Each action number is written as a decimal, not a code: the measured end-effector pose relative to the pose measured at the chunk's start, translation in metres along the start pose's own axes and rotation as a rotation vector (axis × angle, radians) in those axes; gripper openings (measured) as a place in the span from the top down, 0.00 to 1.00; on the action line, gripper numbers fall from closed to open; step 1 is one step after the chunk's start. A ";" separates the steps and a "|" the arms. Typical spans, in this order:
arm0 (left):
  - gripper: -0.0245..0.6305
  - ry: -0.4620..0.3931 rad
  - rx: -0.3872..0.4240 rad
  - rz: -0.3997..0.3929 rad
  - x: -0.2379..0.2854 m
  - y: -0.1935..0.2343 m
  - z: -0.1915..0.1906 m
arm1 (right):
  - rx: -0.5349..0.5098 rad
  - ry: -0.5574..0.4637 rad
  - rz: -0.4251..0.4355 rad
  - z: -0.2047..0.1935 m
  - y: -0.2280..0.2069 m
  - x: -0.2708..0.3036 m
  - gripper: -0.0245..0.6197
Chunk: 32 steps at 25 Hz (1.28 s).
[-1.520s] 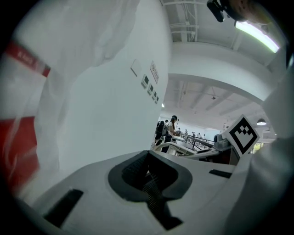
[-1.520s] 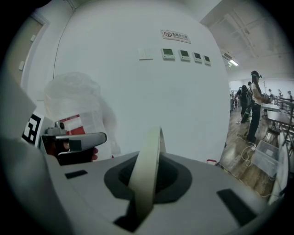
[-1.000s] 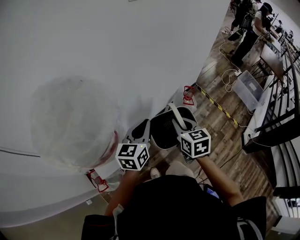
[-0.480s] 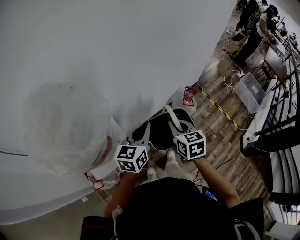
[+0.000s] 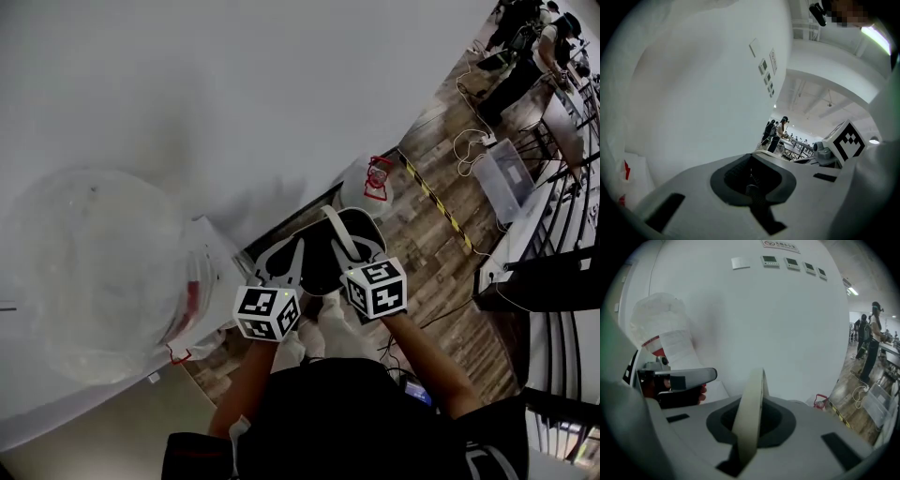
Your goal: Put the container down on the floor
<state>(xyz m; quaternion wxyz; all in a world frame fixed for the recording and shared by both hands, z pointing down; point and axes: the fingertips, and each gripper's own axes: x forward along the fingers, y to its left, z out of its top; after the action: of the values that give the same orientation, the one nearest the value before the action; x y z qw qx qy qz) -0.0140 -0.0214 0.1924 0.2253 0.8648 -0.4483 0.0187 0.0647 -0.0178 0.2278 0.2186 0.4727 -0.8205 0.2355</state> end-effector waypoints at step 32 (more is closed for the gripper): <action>0.94 0.226 -0.172 0.153 0.094 0.099 -0.173 | 0.015 0.373 0.080 -0.146 -0.065 0.151 0.91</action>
<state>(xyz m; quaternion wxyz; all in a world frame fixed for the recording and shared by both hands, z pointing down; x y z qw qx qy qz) -0.0063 -0.0727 0.4066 0.3453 0.7981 -0.4846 0.0943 0.0728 -0.0622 0.4430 0.3540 0.3892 -0.7822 0.3336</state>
